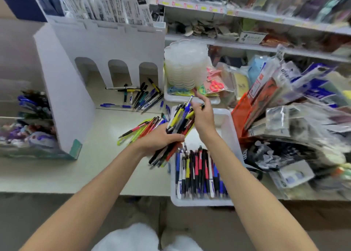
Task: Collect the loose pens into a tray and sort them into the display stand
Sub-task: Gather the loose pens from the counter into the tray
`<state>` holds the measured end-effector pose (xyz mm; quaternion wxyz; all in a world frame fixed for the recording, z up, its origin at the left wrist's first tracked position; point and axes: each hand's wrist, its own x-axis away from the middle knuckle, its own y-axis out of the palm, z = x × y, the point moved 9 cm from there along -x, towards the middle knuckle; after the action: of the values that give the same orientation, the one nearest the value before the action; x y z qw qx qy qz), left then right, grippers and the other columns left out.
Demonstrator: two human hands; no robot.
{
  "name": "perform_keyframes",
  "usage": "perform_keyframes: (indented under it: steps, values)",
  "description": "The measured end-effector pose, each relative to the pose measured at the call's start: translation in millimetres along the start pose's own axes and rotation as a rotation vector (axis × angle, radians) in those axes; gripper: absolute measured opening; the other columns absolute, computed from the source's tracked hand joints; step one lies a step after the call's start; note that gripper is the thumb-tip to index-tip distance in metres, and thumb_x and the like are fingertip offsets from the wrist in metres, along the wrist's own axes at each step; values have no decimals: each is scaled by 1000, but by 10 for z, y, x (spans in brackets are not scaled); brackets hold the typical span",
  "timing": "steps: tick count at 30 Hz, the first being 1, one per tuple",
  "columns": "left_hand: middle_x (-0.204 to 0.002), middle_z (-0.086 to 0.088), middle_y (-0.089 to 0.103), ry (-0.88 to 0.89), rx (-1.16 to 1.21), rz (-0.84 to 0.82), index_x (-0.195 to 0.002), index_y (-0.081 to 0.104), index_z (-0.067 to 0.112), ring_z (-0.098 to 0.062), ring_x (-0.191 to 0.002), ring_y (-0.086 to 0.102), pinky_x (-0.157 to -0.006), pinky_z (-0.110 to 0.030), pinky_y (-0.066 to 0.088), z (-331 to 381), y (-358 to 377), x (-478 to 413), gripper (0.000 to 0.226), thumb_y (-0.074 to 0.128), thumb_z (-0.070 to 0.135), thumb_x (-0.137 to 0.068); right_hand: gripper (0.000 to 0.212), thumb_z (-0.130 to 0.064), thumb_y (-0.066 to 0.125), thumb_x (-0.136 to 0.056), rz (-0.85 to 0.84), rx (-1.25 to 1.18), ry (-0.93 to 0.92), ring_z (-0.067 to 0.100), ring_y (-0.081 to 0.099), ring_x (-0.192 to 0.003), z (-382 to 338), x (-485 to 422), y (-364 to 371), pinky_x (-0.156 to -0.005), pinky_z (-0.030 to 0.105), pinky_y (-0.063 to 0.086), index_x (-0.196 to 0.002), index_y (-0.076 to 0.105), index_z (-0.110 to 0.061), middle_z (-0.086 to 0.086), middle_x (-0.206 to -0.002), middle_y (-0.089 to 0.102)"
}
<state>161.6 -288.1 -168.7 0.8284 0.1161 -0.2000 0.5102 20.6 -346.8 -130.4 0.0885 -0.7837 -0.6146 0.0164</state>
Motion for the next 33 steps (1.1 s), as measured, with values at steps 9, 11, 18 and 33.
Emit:
perform_keyframes:
  steps: [9,11,18,33]
  values:
    - [-88,-13,71,-85,69,151,-117,54,8,-23,-75,69,-72,-36,61,-478,382,324,29,68,17,-94,45,10,34,-98,23,-569,368,30,71,-73,596,86,-370,-61,32,59,-135,32,-16,24,-112,57]
    - [-89,-12,71,-88,79,200,-120,54,10,-21,-75,69,-72,-36,61,-502,438,340,31,68,17,-94,45,13,32,-97,57,-560,414,30,69,-67,727,100,-535,-54,30,57,-136,30,-10,25,-106,56]
    - [-88,10,55,-74,24,328,-135,40,21,8,-59,62,-55,-9,49,-420,820,208,45,64,19,-97,40,1,32,-103,76,-258,357,19,66,-49,929,143,-1021,-42,26,51,-141,29,-11,25,-114,59]
    - [-86,8,53,94,-506,763,-93,53,21,-17,-94,47,-93,-39,37,-486,1019,-16,24,65,41,-88,55,-43,45,-101,-179,39,-5,4,38,-130,793,543,-845,-98,16,30,-151,31,-26,-4,-150,39]
